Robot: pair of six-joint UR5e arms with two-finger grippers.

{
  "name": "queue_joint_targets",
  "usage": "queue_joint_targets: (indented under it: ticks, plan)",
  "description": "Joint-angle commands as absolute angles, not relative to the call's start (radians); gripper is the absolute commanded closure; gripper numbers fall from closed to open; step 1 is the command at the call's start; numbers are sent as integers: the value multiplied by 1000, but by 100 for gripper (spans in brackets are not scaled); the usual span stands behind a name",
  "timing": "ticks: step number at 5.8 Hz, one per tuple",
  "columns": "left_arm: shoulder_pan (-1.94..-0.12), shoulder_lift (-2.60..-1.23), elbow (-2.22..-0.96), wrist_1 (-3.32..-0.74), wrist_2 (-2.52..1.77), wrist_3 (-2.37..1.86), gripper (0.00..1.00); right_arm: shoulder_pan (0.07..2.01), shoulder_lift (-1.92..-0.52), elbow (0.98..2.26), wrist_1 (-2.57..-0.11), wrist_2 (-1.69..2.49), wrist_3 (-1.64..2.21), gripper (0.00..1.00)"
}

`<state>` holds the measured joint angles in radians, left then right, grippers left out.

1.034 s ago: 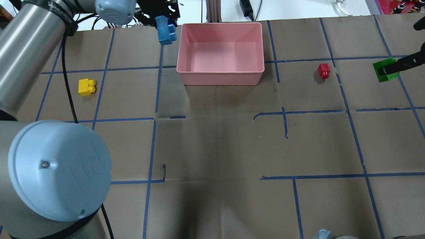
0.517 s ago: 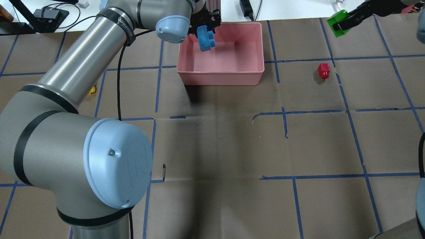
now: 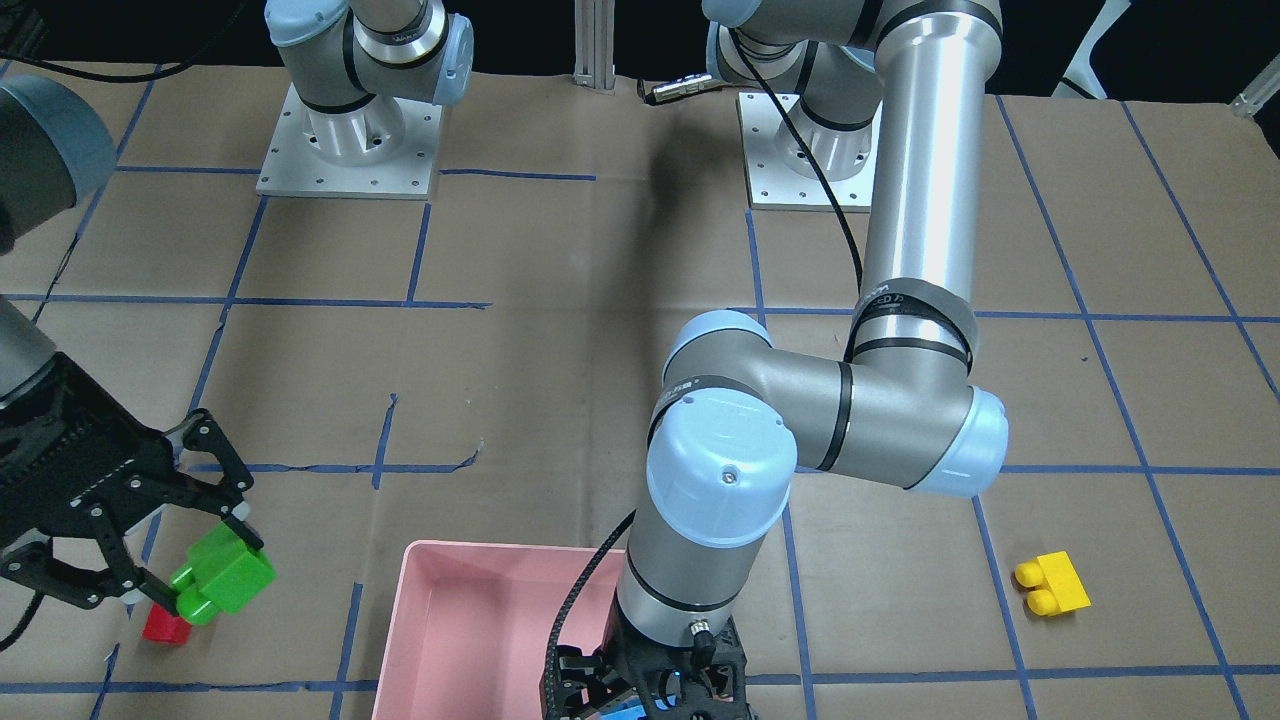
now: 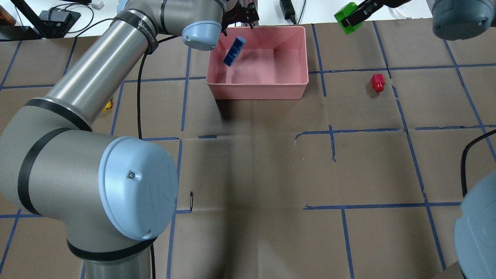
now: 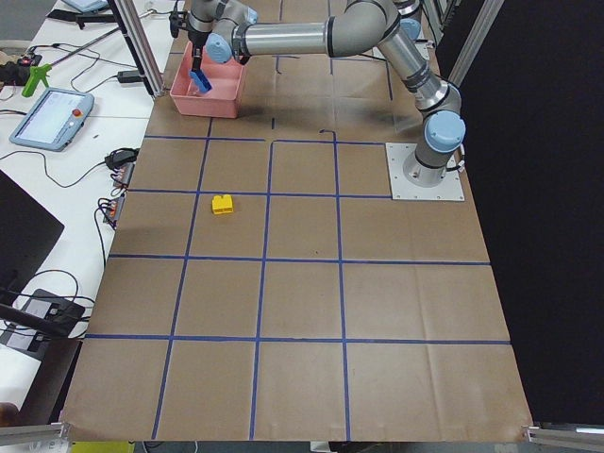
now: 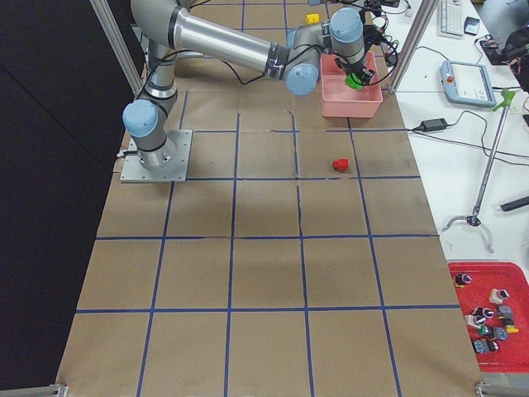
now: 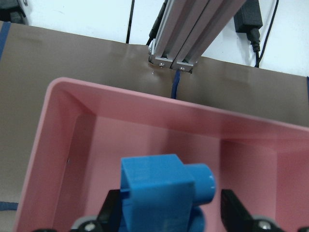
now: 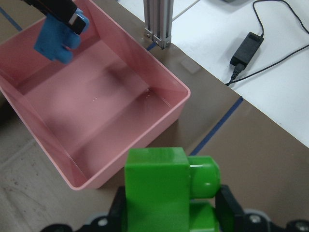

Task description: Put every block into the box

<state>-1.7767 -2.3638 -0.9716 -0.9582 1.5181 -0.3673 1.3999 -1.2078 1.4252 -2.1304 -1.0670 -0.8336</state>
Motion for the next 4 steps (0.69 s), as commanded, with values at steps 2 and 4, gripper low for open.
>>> queue_joint_targets:
  ticks: [2, 4]
  plan:
    - [-1579, -2203, -992, -1183, 1421, -168, 1, 1570, -1131, 1404, -2216, -1015, -640, 93]
    - [-1400, -2148, -997, -1404, 1422, 60, 1, 1650, -1010, 1343, -2356, -1015, -580, 93]
